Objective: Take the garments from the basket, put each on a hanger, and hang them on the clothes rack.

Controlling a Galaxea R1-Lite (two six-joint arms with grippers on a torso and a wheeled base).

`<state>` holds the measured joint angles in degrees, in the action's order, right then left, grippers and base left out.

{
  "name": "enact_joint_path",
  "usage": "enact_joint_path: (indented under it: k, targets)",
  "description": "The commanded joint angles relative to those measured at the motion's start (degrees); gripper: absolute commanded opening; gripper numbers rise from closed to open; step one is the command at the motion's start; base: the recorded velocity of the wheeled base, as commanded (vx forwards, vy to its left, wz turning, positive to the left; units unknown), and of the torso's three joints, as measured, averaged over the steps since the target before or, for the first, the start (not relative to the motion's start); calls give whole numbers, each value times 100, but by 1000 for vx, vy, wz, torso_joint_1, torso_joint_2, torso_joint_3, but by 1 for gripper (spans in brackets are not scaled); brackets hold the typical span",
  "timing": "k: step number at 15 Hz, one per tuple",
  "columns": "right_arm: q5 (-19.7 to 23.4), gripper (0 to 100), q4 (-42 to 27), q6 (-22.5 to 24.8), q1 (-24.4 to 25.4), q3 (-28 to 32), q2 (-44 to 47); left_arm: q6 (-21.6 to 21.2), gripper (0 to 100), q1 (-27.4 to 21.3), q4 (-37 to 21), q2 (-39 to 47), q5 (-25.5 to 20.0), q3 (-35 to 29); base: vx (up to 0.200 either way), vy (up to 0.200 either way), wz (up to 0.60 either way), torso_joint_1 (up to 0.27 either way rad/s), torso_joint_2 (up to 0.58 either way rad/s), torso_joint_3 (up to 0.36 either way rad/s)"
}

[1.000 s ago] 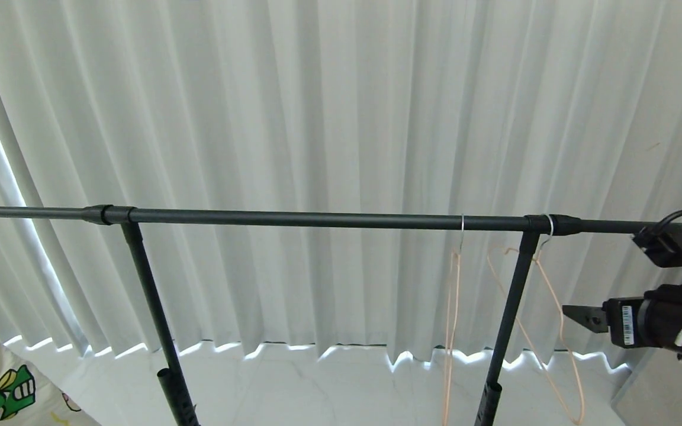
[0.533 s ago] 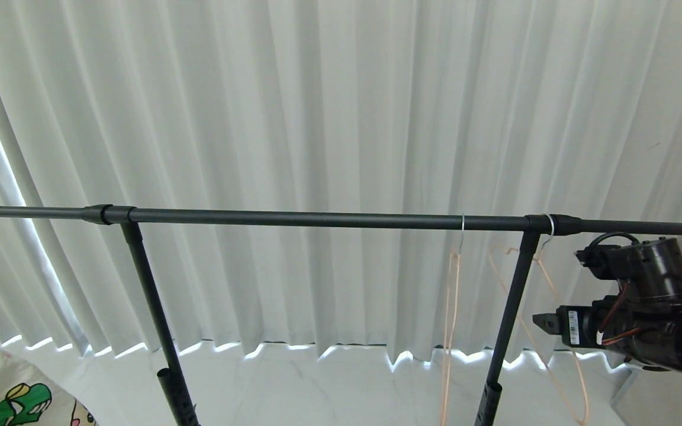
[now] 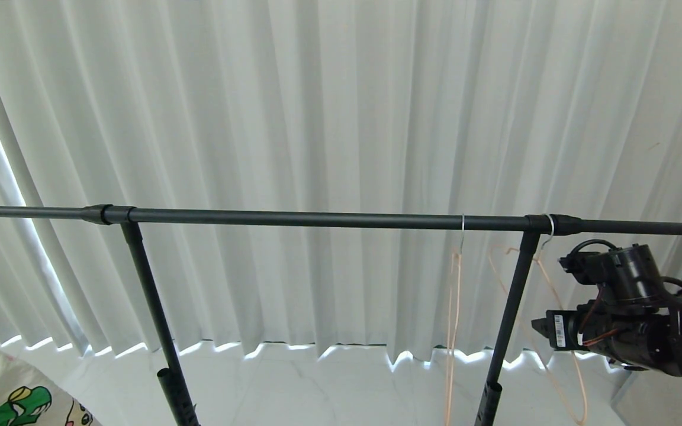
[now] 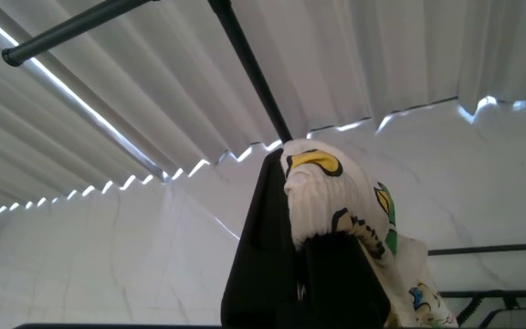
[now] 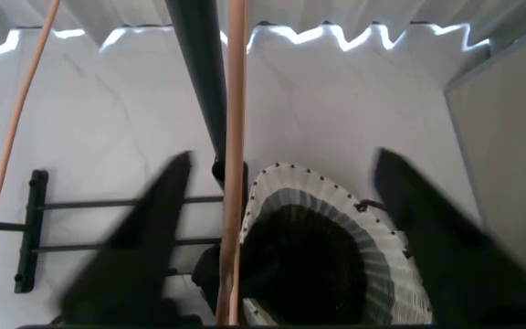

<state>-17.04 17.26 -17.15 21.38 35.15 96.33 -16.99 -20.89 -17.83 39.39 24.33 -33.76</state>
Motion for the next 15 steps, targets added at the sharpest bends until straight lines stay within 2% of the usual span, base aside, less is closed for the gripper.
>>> enact_joint_path:
  k: [1,8,13,15]
  targets:
    - [-1,0,5,1,6,27,-9,-6,0,-2,-1,8,1,9,0,0,0,0,0,0]
    - [-1,0,5,1,15,27,-202,3,0,-2,-1,-19,1,9,0,0,0,0,0,0]
    - [-221,0,-21,28,33,-52,-923,-23,0,-2,-1,-28,1,80,0,0,0,0,0,0]
    - [-229,0,-30,212,24,-148,-1231,-23,0,-2,-1,-36,-7,80,0,0,0,0,0,0]
